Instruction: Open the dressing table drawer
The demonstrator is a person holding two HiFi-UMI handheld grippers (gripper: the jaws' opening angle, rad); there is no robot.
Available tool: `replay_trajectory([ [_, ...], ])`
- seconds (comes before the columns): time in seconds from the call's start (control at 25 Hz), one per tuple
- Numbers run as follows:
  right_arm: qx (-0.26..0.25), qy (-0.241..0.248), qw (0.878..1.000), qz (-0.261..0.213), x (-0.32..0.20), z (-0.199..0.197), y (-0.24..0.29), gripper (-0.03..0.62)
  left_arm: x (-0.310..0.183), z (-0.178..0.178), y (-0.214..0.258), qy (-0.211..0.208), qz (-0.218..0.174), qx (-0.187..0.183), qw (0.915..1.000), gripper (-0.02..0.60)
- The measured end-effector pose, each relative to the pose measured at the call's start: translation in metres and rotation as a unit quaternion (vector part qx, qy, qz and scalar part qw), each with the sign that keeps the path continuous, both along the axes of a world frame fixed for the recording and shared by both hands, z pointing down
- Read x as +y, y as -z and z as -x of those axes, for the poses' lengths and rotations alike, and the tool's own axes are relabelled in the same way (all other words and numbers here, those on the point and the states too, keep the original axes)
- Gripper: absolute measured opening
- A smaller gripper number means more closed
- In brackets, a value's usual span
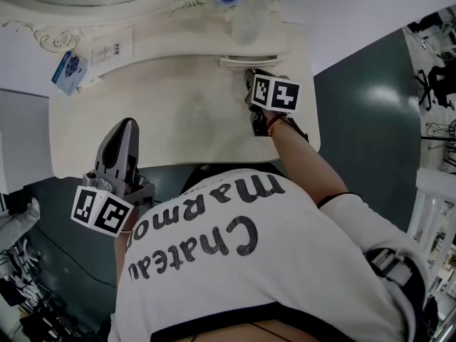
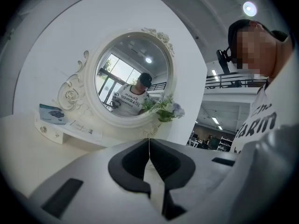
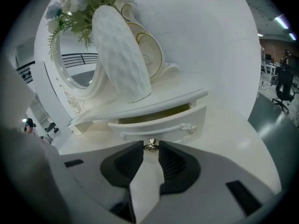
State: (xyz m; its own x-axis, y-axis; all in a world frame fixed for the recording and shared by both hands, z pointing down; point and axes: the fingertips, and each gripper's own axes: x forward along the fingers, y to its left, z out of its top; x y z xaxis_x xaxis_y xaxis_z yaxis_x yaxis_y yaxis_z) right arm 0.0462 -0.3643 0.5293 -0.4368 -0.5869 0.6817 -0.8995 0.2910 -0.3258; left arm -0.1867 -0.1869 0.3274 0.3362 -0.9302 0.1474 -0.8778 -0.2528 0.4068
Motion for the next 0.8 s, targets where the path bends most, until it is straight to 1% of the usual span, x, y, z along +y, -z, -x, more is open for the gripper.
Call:
replay_trajectory([
  [0.2,-0.013,-0.011,1.0,0.004,0.0,-0.001,0.0,0.109,0.003,-0.001,0.002,0.001,-0.002,-0.002,1.0,0.024],
  [0.8,-0.01,-0.021,1.0,0.002,0.004,0.0,0.001,0.107,0.012,0.004,0.004,0.005,-0.005,-0.002,1.0,0.025],
])
